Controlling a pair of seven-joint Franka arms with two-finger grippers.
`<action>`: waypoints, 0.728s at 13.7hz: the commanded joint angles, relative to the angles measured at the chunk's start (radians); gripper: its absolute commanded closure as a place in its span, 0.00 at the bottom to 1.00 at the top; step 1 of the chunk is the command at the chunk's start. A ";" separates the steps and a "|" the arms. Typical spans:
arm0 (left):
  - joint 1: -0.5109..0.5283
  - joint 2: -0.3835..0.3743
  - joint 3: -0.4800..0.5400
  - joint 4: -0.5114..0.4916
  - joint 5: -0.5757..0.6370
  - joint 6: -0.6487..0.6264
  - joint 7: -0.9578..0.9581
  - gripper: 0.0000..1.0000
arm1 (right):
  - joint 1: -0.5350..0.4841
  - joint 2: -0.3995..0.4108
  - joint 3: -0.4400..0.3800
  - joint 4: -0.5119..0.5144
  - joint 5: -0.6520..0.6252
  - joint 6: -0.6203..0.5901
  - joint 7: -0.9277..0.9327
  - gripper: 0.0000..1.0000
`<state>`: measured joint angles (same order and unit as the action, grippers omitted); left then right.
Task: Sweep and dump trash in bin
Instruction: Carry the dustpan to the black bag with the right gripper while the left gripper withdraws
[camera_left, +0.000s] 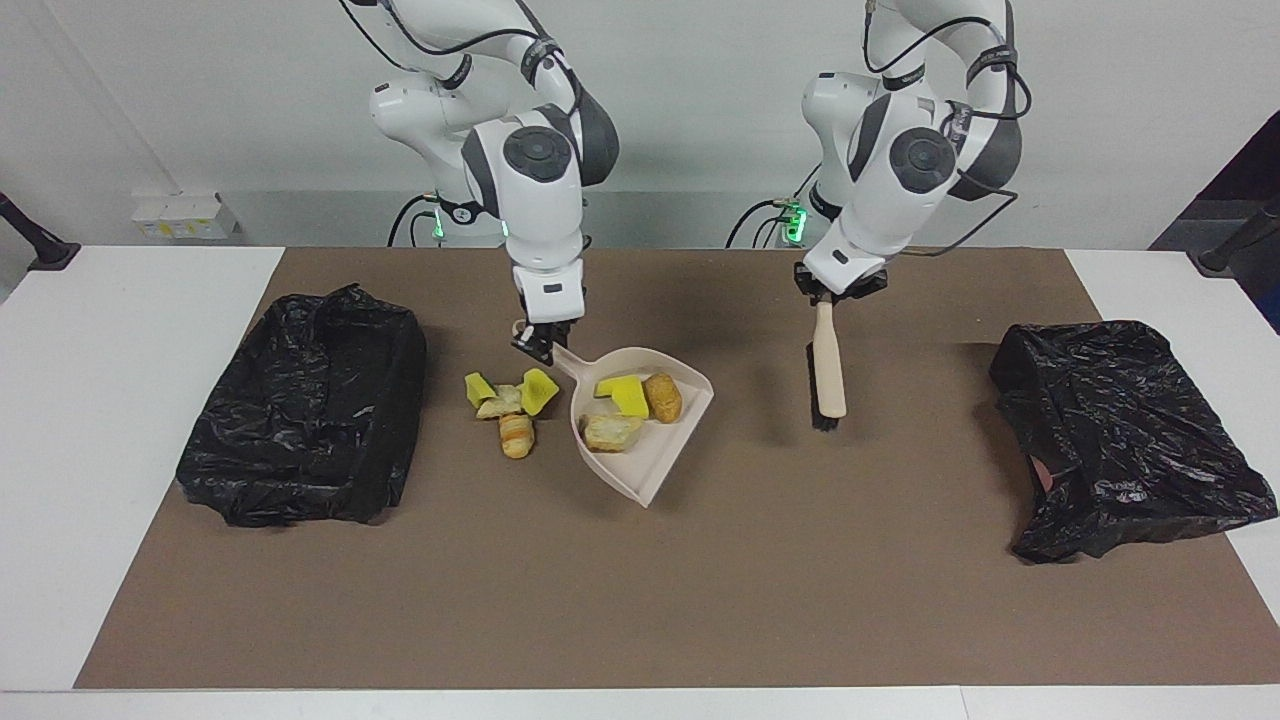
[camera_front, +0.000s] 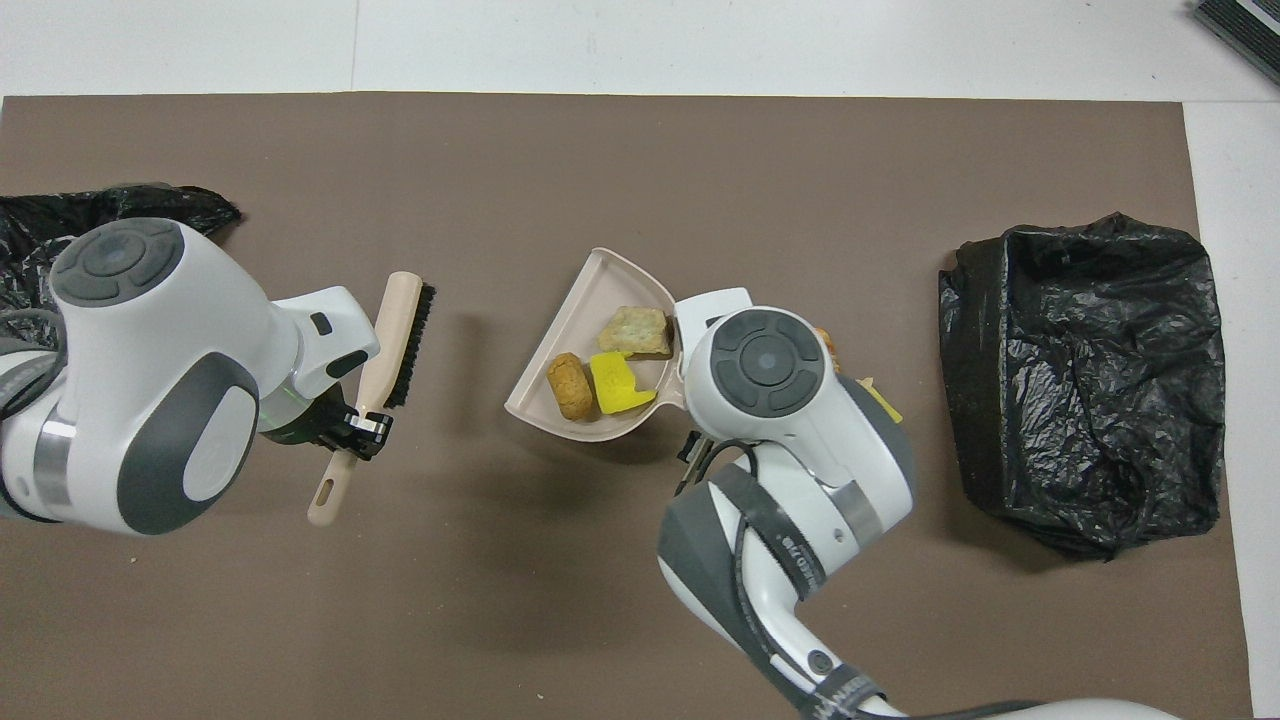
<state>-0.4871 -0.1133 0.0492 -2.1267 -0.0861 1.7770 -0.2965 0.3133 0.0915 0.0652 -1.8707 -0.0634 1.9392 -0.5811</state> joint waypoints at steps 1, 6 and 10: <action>-0.127 -0.120 0.006 -0.166 -0.003 0.125 -0.206 1.00 | -0.007 -0.062 -0.114 -0.004 0.056 -0.054 -0.112 1.00; -0.376 -0.109 0.006 -0.280 -0.003 0.283 -0.548 1.00 | -0.005 -0.090 -0.316 -0.004 0.068 -0.106 -0.322 1.00; -0.566 -0.106 0.005 -0.363 -0.006 0.393 -0.665 1.00 | -0.017 -0.087 -0.464 -0.011 0.060 -0.092 -0.550 1.00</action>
<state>-0.9725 -0.1847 0.0350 -2.4161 -0.0863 2.0978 -0.9230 0.3056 0.0127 -0.3595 -1.8742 -0.0191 1.8441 -1.0313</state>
